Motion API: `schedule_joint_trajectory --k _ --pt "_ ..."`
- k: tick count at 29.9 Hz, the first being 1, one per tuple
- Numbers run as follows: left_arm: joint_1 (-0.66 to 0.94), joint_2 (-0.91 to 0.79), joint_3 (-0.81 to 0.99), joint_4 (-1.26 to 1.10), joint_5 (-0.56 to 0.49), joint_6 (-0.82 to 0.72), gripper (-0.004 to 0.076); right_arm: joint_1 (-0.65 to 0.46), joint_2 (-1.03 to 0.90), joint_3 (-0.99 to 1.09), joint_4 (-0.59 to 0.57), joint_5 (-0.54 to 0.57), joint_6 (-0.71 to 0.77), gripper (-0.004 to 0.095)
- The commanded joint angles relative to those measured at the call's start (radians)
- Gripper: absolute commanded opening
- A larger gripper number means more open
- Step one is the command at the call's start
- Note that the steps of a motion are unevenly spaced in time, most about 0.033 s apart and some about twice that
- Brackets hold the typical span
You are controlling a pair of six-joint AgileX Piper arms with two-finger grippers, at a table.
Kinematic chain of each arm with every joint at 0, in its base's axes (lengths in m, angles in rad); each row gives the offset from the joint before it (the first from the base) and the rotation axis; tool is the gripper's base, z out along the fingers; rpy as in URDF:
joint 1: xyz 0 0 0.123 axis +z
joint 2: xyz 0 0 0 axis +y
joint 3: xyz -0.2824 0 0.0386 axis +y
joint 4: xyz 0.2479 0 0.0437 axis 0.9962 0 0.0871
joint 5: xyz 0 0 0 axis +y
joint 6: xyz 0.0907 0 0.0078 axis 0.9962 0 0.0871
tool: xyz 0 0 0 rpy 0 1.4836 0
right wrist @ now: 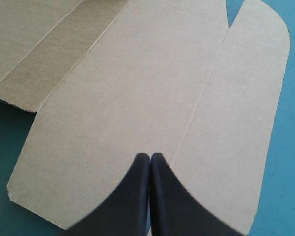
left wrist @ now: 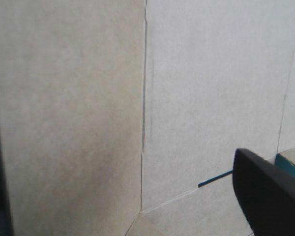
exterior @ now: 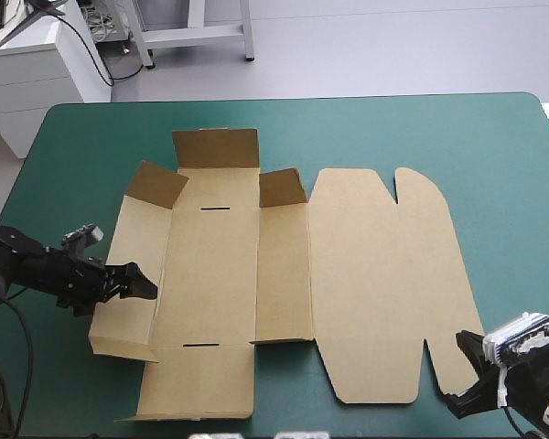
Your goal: Fold the box
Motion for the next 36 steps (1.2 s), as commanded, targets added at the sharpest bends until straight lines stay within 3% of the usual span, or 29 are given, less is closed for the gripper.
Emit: schedule_joint_trajectory --k 1,6,9,12,16,27,36 --pt "-0.045 -0.034 -0.003 -0.049 0.109 -0.006 0.0652 -0.004 0.009 -0.024 0.001 -0.073 -0.01 -0.0019" --pt "-0.056 -0.041 -0.003 -0.051 0.107 -0.013 0.0638 -0.004 0.009 -0.02 0.001 -0.073 -0.01 -0.0019" --pt "-0.056 -0.05 -0.003 -0.051 0.107 -0.015 0.0549 -0.004 0.009 -0.016 0.001 -0.073 -0.01 -0.0019" --pt "-0.056 -0.052 -0.003 -0.051 0.107 -0.017 0.0347 -0.004 0.009 -0.016 0.001 -0.073 -0.01 -0.0019" --pt "-0.056 -0.054 -0.003 -0.045 0.107 -0.014 -0.0008 -0.004 0.009 -0.016 0.001 -0.073 -0.01 -0.0019" --pt "-0.063 -0.054 -0.099 0.093 0.055 -0.015 -0.0008 -0.004 0.009 0.016 0.01 -0.006 -0.008 -0.0019" --pt "-0.284 -0.052 -0.389 0.451 0.033 -0.013 -0.0008 -0.004 -0.046 0.12 0.071 -0.126 0.01 -0.0013"
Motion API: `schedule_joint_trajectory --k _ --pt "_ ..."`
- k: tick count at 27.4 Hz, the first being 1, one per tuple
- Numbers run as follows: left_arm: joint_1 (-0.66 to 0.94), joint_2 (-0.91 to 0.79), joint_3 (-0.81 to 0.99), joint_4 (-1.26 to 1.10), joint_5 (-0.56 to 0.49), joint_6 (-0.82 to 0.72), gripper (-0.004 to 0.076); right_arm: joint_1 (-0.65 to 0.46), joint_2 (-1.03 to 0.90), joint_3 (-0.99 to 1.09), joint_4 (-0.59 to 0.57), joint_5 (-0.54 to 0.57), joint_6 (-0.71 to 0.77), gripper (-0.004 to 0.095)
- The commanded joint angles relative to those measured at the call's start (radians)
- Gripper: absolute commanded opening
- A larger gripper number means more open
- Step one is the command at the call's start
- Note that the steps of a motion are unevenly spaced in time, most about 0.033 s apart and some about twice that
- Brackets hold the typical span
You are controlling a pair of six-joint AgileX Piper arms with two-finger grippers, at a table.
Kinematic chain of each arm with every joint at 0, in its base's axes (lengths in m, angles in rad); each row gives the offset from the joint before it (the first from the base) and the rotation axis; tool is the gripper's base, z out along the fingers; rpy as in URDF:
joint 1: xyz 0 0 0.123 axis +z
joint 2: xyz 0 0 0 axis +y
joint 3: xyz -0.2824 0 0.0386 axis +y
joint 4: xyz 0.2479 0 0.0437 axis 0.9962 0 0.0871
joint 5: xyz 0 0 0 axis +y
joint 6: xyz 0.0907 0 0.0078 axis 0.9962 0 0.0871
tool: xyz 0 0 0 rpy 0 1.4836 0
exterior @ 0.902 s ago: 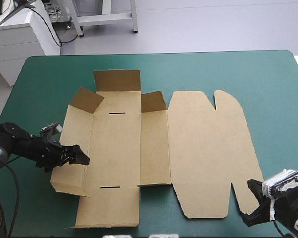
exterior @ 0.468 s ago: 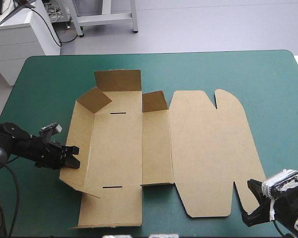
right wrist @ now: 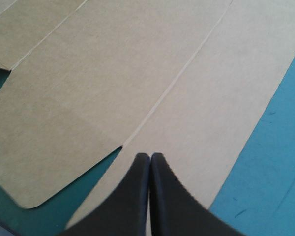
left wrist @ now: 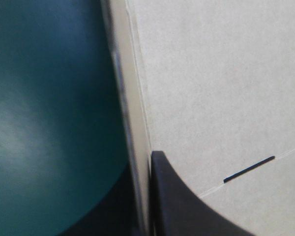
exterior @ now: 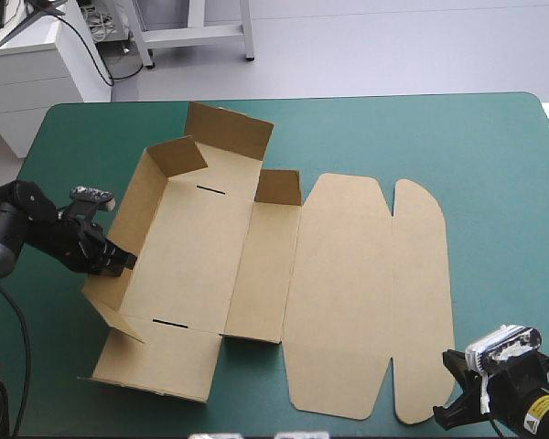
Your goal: Fold the box
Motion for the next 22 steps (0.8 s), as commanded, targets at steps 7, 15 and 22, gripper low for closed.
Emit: schedule_joint_trajectory --k 7,15,22 --pt "-0.303 -0.013 -0.205 0.394 -0.095 -0.004 -0.0008 -0.004 -0.085 -0.017 -0.129 -0.089 0.115 0.0004" --pt "-0.532 0.022 -0.213 0.803 -0.299 0.01 -0.0008 -0.004 -0.172 -0.017 -0.143 -0.09 0.161 0.0004" --pt "-0.706 0.084 -0.213 0.957 -0.555 0.01 -0.0008 -0.004 -0.172 -0.017 -0.143 -0.09 0.161 0.0004"
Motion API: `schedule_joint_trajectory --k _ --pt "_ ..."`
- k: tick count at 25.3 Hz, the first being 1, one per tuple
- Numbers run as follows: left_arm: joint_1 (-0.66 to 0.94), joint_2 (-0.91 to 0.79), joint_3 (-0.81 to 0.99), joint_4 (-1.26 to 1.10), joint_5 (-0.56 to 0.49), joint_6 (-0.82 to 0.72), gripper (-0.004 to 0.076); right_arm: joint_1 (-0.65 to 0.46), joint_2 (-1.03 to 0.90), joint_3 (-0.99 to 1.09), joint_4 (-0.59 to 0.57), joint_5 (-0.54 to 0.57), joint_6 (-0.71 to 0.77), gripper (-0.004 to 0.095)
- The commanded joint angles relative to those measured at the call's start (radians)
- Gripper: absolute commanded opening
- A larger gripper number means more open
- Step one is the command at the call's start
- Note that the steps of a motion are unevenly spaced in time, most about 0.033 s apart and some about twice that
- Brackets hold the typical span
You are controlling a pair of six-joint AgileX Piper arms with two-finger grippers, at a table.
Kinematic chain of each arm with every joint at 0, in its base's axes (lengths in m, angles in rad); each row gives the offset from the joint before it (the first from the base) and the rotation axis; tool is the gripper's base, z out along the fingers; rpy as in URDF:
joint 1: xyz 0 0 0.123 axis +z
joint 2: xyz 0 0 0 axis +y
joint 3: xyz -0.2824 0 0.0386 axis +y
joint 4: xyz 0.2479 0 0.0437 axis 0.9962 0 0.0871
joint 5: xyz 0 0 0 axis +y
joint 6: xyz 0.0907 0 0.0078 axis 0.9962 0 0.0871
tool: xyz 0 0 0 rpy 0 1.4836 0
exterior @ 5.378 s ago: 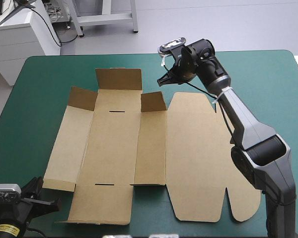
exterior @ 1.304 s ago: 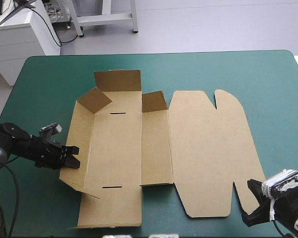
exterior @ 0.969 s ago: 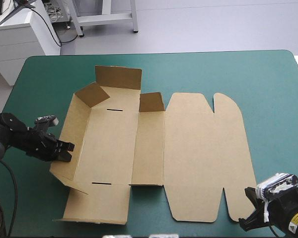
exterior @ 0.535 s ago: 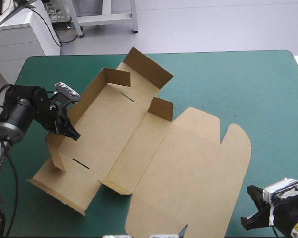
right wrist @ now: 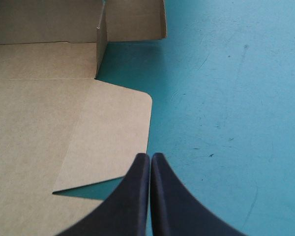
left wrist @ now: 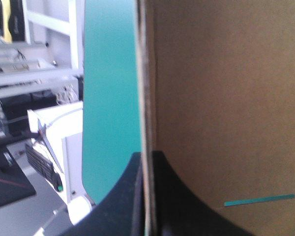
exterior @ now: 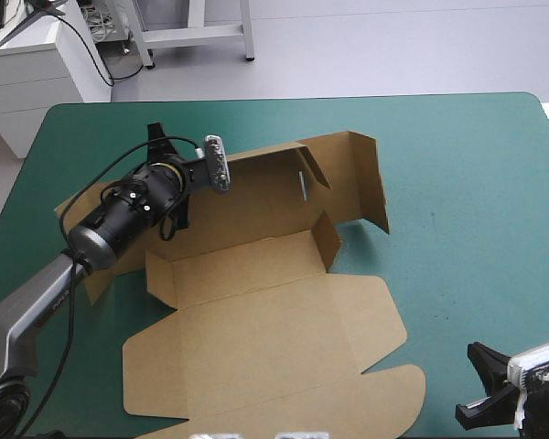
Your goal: Fold the box
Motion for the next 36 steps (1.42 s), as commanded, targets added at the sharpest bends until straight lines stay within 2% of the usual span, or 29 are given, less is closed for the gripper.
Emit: schedule_joint_trajectory --k 1,5,7,9,11,13,17,31,36 --pt "-0.064 -0.002 -0.033 0.039 -0.072 -0.001 -0.0008 -0.004 0.013 -0.02 -0.013 -0.063 0.001 0.0004" --pt "-0.119 0.016 -0.015 0.046 -0.068 -0.027 -0.0009 -0.004 0.013 -0.02 -0.013 -0.063 0.001 0.0004" --pt "-0.182 0.006 0.044 0.237 -0.073 -0.252 -0.0009 -0.004 0.013 -0.02 -0.013 -0.063 0.001 0.0004" --pt "-0.235 -0.029 0.125 0.441 -0.092 -0.413 -0.0008 -0.004 0.013 -0.02 -0.013 -0.063 0.001 0.0004" --pt "-0.29 -0.071 0.209 0.608 -0.101 -0.538 -0.0008 -0.004 0.013 -0.02 -0.013 -0.063 0.001 0.0004" --pt "-0.34 -0.106 0.274 0.699 -0.077 -0.594 -0.0008 -0.004 0.013 -0.02 -0.013 -0.063 0.001 0.0004" --pt "-0.401 -0.149 0.325 0.731 -0.029 -0.637 -0.0008 -0.004 0.013 -0.02 -0.013 -0.063 0.001 0.0004" --pt "-0.542 -0.177 0.435 0.827 0.023 -0.685 -0.0008 -0.004 0.013 -0.02 -0.015 -0.065 -0.004 0.0" --pt "-0.592 -0.177 0.446 0.857 0.079 -0.778 -0.0008 -0.004 0.013 -0.02 -0.015 -0.067 -0.038 -0.001"
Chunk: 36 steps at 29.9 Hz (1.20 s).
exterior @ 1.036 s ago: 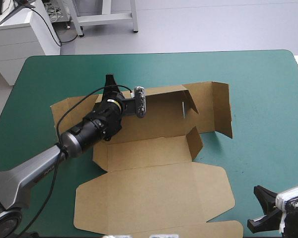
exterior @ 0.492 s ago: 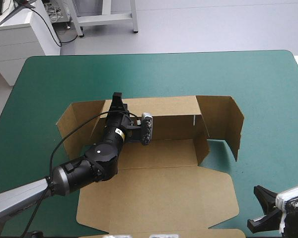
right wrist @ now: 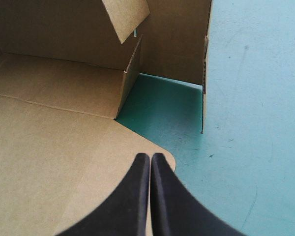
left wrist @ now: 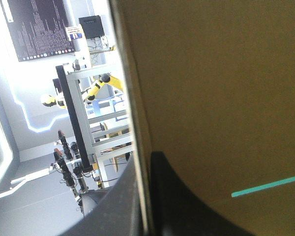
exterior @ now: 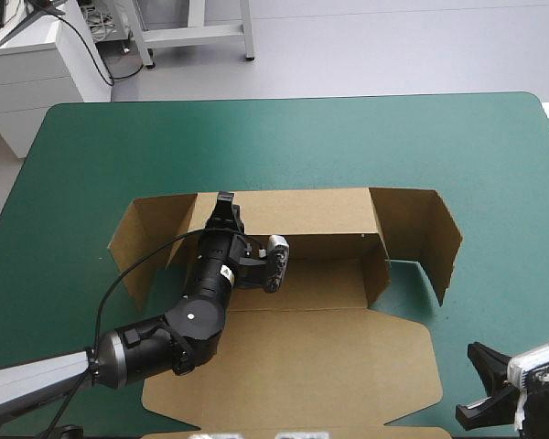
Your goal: Fold the box
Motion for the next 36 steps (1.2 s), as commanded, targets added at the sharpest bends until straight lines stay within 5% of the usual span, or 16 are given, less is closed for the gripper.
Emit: schedule_joint_trajectory --k 1,8,14,17,25,36 --pt "-0.039 -0.022 -0.013 0.021 -0.014 -0.066 -0.0008 -0.004 0.016 -0.02 -0.014 -0.068 -0.037 -0.0011" --pt "-0.056 -0.022 -0.013 0.021 0.001 -0.087 -0.0008 -0.004 0.02 -0.02 -0.047 -0.074 -0.055 0.0073" --pt "-0.056 -0.022 -0.013 0.021 -0.003 -0.087 -0.0008 -0.004 0.138 -0.052 -0.094 -0.103 0.063 0.055" --pt "-0.056 -0.022 -0.013 0.026 -0.003 -0.087 -0.0008 -0.004 0.251 -0.111 -0.122 -0.11 0.133 0.0712" --pt "-0.056 -0.022 -0.013 0.091 -0.007 -0.086 -0.0008 -0.004 0.667 -0.453 -0.212 -0.01 0.27 0.0729" --pt "-0.056 -0.022 -0.013 0.076 -0.003 -0.084 -0.0008 -0.041 1.118 -0.988 -0.187 0.147 0.122 0.0729"
